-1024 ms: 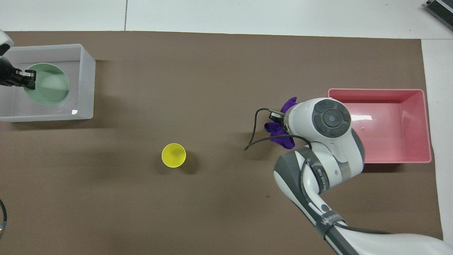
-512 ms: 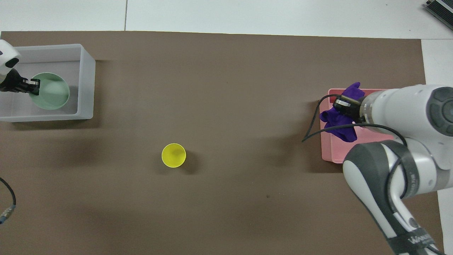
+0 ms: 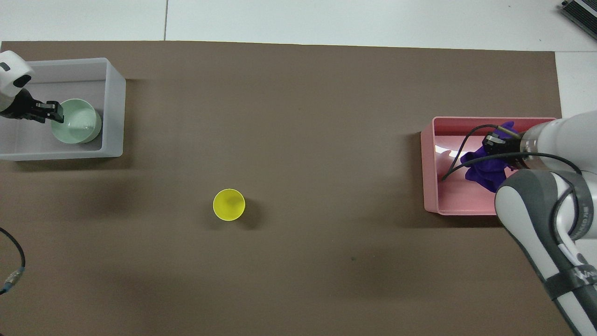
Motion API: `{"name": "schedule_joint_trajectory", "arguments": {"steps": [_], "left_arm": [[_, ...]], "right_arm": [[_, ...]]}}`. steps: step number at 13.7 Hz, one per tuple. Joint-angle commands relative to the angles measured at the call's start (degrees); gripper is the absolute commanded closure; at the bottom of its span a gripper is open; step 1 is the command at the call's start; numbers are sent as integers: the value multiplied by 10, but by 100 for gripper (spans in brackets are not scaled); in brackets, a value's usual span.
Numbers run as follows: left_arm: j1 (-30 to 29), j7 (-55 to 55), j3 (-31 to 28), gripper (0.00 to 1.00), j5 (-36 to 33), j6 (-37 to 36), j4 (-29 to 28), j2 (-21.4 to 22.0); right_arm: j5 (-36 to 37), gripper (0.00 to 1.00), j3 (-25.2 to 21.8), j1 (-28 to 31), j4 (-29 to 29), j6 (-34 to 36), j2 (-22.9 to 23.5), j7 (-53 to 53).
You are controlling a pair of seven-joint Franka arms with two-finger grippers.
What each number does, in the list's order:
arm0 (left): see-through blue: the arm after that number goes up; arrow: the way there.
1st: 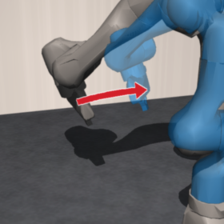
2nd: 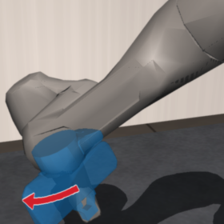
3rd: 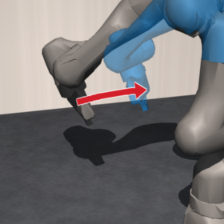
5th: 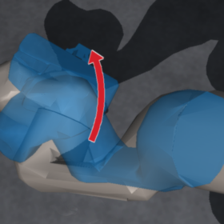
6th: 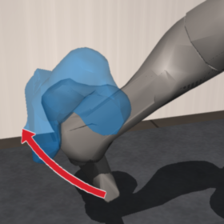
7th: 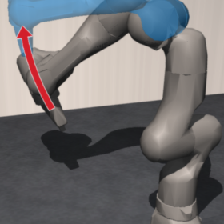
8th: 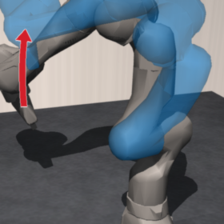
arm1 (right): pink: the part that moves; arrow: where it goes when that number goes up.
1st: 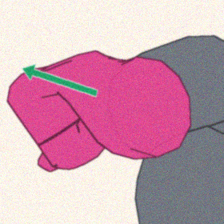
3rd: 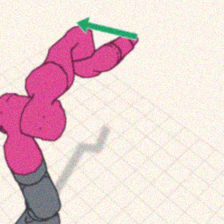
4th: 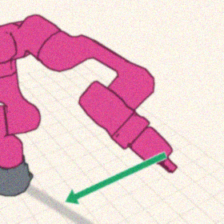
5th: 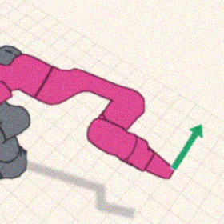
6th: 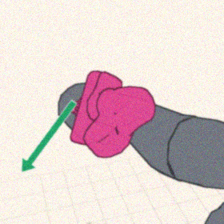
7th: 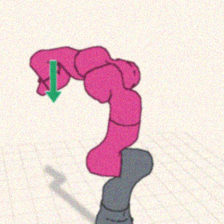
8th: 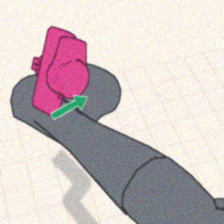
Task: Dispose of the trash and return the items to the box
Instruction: 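Carry the bowl into the clear bin while the right gripper carries the cloth, then release the bowl and cloth, opening both grippers inside the bins, then reach the left gripper to the yellow cup while the right gripper withdraws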
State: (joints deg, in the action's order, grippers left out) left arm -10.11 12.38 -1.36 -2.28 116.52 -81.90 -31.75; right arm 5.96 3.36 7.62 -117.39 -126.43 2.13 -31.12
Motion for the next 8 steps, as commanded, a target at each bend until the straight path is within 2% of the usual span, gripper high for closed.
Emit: {"name": "schedule_joint_trajectory", "arguments": {"steps": [1, 2, 3, 4, 5, 8], "left_arm": [[17, 0, 6, 0, 10, -68, 3, 54], [26, -2, 13, 0, 24, -102, 3, 73], [40, -14, 14, 0, 38, -137, 3, 86], [56, -43, 15, 0, 50, -168, 0, 105], [76, -70, 17, 0, 54, -202, -5, 120], [160, -94, 18, 0, 56, -294, -18, 152]], "right_arm": [[-2, 100, 7, 25, -3, -24, 15, 25], [-2, 98, 7, 31, -2, -25, 17, 25], [-1, 60, 7, 35, 0, -25, 17, 26], [-2, 8, 7, 35, 6, -25, 19, 25], [-2, 0, 7, 35, 8, -24, 17, 26], [-1, 0, 8, 32, 31, 1, -11, 51]]}}
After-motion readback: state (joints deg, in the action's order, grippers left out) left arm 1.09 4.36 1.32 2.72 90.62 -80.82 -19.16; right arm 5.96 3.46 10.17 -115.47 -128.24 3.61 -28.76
